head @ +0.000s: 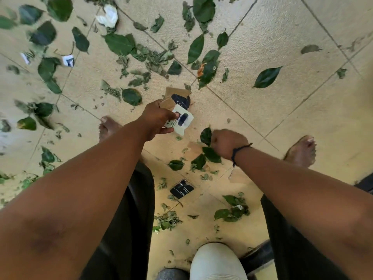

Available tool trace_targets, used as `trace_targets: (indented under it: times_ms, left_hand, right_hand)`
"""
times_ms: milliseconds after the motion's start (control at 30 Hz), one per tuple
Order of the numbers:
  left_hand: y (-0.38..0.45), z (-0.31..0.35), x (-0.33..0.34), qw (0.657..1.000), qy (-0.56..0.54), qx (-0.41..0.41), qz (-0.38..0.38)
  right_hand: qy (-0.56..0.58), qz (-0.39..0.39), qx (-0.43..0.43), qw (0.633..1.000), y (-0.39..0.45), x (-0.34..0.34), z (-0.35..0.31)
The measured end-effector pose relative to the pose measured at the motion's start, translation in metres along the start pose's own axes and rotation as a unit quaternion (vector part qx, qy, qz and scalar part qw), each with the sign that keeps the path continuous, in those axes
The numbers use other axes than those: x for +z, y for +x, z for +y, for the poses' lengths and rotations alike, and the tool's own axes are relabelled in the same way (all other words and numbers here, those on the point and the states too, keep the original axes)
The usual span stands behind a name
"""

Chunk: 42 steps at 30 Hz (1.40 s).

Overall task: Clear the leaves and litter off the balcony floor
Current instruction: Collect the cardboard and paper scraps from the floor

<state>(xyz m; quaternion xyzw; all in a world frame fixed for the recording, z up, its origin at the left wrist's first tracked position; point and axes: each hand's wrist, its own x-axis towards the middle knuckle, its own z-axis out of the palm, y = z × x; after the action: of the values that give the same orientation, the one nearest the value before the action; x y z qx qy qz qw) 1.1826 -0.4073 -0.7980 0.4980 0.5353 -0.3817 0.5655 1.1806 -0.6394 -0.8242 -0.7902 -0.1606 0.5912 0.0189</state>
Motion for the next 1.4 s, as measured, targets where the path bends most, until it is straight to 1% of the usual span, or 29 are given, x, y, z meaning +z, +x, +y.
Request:
trace_targets:
  times_ms: [33, 67, 100, 167, 233, 267, 300, 400, 500, 533, 567, 600, 633, 667, 733, 800, 900, 967, 1033, 1067, 1167, 1267, 1333, 1400]
  left_hand:
    - [0.002, -0.003, -0.001, 1.000, -0.003, 0.000, 0.003]
    - [0.004, -0.007, -0.003, 1.000, -0.003, 0.001, 0.005]
    - [0.006, -0.011, -0.004, 1.000, 0.001, 0.003, 0.006]
    - [0.009, -0.019, -0.008, 1.000, 0.004, 0.001, 0.013]
    - [0.011, -0.027, -0.013, 1.000, -0.005, -0.011, 0.023]
    - [0.012, -0.030, -0.015, 0.999, -0.009, -0.019, 0.025]
    - [0.012, -0.033, -0.017, 0.999, -0.009, -0.026, 0.024]
    - [0.012, -0.036, -0.023, 0.999, -0.008, -0.033, 0.018]
    - [0.013, -0.036, -0.030, 0.999, -0.015, -0.029, 0.018]
    - [0.012, -0.035, -0.030, 0.999, -0.018, -0.027, 0.019]
    - [0.011, -0.034, -0.030, 0.999, -0.020, -0.024, 0.022]
    - [0.010, -0.033, -0.030, 0.999, -0.022, -0.020, 0.025]
    - [0.009, -0.032, -0.029, 0.999, -0.027, -0.018, 0.026]
    - [0.007, -0.030, -0.029, 0.999, -0.032, -0.017, 0.026]
    - [0.004, -0.027, -0.029, 0.999, -0.031, -0.011, 0.027]
    - [0.001, -0.023, -0.028, 0.999, -0.030, -0.004, 0.026]
    - [-0.003, -0.018, -0.026, 0.998, -0.053, 0.005, 0.046]
    - [-0.007, -0.017, -0.022, 0.997, -0.060, 0.003, 0.055]
    - [-0.012, -0.018, -0.015, 0.998, -0.060, -0.001, 0.036]
    - [-0.015, -0.019, -0.010, 0.998, -0.066, -0.007, 0.018]
    - [-0.026, -0.019, 0.007, 0.994, -0.097, -0.032, -0.047]
    - [-0.034, -0.021, 0.017, 0.990, -0.107, -0.049, -0.083]
    - [-0.036, -0.023, 0.018, 0.990, -0.095, -0.055, -0.091]
    - [-0.040, -0.023, 0.017, 0.990, -0.078, -0.062, -0.098]
  right_hand:
    - [-0.081, 0.018, -0.049, 0.995, 0.001, 0.013, -0.005]
    - [-0.145, 0.055, -0.114, 0.981, 0.005, 0.029, -0.009]
    - [-0.184, 0.083, -0.173, 0.964, 0.008, 0.041, -0.014]
    - [-0.213, 0.121, -0.220, 0.944, 0.013, 0.058, -0.026]
    - [-0.222, 0.110, -0.230, 0.941, 0.023, 0.063, -0.037]
    - [-0.232, 0.087, -0.230, 0.941, 0.027, 0.064, -0.042]
    - [-0.243, 0.071, -0.224, 0.941, 0.031, 0.060, -0.046]
    - [-0.253, 0.067, -0.197, 0.945, 0.043, 0.046, -0.053]
    - [-0.253, 0.024, -0.172, 0.952, 0.052, 0.023, -0.052]
    - [-0.232, 0.003, -0.152, 0.961, 0.053, 0.014, -0.050]
    - [-0.178, -0.029, -0.132, 0.975, 0.054, 0.003, -0.048]
    - [-0.097, -0.058, -0.115, 0.987, 0.055, -0.006, -0.045]
    - [-0.005, -0.082, -0.101, 0.992, 0.053, -0.016, -0.043]
    - [0.092, -0.098, -0.092, 0.987, 0.049, -0.027, -0.042]
    - [0.247, -0.109, -0.070, 0.960, 0.037, -0.051, -0.039]
    - [0.330, -0.124, -0.048, 0.935, 0.025, -0.070, -0.033]
    - [0.380, -0.133, -0.031, 0.915, 0.014, -0.083, -0.022]
    - [0.433, -0.122, -0.024, 0.893, 0.007, -0.084, -0.017]
    - [0.492, -0.110, -0.018, 0.863, 0.001, -0.081, -0.019]
    - [0.507, -0.102, -0.016, 0.855, -0.002, -0.079, -0.022]
    - [0.514, -0.076, -0.012, 0.855, -0.010, -0.071, -0.031]
    - [0.530, -0.032, 0.010, 0.848, -0.015, -0.060, -0.035]
    - [0.547, -0.032, 0.031, 0.836, -0.020, -0.054, -0.035]
    - [0.549, -0.052, 0.038, 0.834, -0.026, -0.049, -0.034]
